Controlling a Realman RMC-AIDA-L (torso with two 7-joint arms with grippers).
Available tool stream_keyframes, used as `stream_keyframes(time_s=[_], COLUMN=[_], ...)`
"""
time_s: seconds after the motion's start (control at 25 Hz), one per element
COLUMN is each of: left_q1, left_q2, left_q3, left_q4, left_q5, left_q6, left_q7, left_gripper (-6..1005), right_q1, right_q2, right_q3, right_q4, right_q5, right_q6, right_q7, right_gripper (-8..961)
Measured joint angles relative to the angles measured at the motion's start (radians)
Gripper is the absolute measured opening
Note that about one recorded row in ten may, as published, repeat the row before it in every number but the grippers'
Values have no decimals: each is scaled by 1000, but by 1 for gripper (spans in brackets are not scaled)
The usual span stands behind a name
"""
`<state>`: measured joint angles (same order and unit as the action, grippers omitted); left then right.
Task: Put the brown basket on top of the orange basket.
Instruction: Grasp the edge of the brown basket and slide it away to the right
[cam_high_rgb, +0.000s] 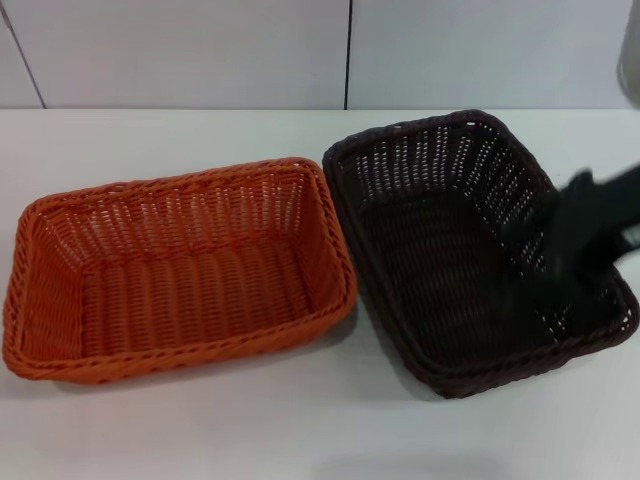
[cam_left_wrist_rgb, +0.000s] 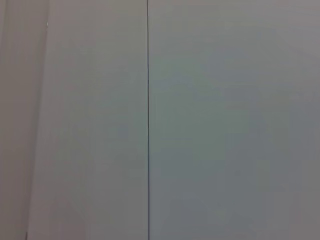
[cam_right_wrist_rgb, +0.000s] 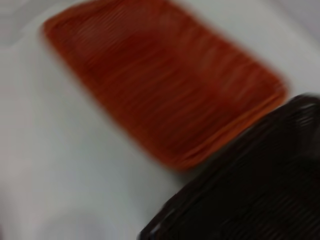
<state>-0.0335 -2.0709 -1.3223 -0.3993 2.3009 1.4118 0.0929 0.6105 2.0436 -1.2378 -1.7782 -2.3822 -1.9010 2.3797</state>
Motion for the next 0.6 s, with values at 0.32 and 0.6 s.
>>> stream_keyframes(time_s=[0.32, 0.6], left_q1=[-4, -5], left_q2=[-2, -3], left_q3=[7, 26], left_q4=[6, 9], left_q5=[-17, -22], left_q6=[-5, -15], left_q7=[-1, -10], left_gripper=[801, 801], right_q1=[17, 42], right_q2=[8, 16], right_q3=[-36, -50], right_q4=[10, 162], right_q5=[-23, -89], right_q6=[-155, -147], right_q7=[-106, -173], right_gripper=[717, 702])
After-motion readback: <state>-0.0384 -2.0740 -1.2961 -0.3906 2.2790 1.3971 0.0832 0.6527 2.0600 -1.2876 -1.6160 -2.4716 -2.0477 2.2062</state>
